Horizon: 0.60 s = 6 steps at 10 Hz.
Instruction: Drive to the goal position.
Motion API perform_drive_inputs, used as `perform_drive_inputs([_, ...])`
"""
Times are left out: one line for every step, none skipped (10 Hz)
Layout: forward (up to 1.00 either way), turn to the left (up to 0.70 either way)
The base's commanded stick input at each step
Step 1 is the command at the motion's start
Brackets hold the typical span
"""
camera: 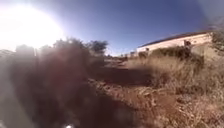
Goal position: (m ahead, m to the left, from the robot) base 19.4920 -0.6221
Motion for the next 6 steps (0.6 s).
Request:
perform_drive_inputs([0.5, 0.0])
perform_drive_inputs([0.5, 0.0])
perform_drive_inputs([0.5, 0.0])
perform_drive_inputs([0.5, 0.0])
perform_drive_inputs([0.5, 0.0])
perform_drive_inputs([0.5, 0.0])
